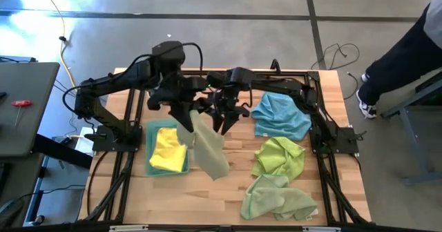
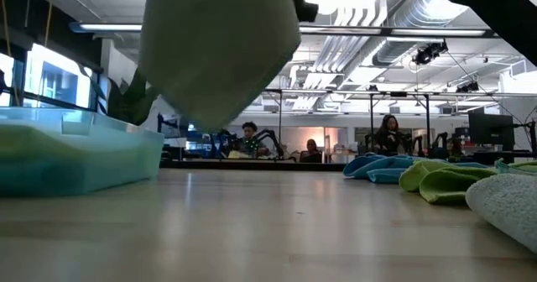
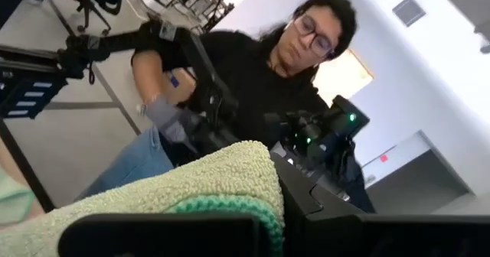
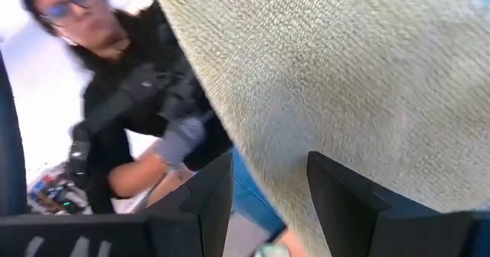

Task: Fold microfiber towels
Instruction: Fold the top green microfiber towel

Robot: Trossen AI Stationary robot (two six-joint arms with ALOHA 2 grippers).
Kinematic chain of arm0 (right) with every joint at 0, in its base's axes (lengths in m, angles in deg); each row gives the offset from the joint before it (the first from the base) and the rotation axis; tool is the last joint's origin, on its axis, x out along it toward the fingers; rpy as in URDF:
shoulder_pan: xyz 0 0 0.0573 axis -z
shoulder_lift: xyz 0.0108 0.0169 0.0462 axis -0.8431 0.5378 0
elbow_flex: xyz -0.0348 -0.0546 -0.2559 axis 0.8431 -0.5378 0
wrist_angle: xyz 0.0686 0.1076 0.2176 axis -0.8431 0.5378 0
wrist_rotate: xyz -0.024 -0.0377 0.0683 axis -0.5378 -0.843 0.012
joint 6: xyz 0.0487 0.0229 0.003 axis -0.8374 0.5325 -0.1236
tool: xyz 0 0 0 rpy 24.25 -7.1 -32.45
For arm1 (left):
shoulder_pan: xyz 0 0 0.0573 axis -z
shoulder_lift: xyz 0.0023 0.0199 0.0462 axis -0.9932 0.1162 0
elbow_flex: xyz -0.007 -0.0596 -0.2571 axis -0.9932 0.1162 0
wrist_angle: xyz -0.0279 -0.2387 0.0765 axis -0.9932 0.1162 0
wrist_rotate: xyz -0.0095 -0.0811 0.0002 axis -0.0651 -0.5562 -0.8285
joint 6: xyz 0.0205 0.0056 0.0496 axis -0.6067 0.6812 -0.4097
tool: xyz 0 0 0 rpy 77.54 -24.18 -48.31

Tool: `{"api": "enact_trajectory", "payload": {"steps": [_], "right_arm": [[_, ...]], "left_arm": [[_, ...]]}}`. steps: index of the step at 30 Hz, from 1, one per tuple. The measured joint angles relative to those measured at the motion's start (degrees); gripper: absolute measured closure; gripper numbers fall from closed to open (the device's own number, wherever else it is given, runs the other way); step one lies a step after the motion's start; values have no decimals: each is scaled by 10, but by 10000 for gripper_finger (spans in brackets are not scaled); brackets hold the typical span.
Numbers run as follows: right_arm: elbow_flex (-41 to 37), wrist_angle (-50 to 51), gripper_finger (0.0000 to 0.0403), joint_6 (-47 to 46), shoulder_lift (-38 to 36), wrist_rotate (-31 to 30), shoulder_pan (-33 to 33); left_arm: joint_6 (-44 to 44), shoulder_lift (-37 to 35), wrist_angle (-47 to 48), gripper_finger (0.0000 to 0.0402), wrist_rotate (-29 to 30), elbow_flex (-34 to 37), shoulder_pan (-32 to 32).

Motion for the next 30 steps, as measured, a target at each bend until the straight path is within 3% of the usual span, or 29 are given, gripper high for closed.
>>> {"api": "enact_trajectory", "payload": {"steps": [4, 7, 12, 18, 23, 30], "right_arm": [[0, 135, 242, 121, -25, -71, 28], [0, 219, 247, 210, -53, -88, 49], [1, 217, 265, 192, -110, -113, 73], [1, 218, 281, 172, -188, -180, 86], [1, 218, 284, 150, -246, -187, 89], [1, 218, 284, 112, -290, -216, 89]], "left_arm": [[-82, 6, 78, 402, -2, 0, 0], [-138, 12, 142, 402, 3, 4, -10], [-186, 33, 182, 402, 7, 3, -45], [-143, 84, 138, 402, -51, 3, -108], [-95, 133, 89, 402, -93, 0, -162], [-19, 184, -62, 402, -130, -64, -186]]}}
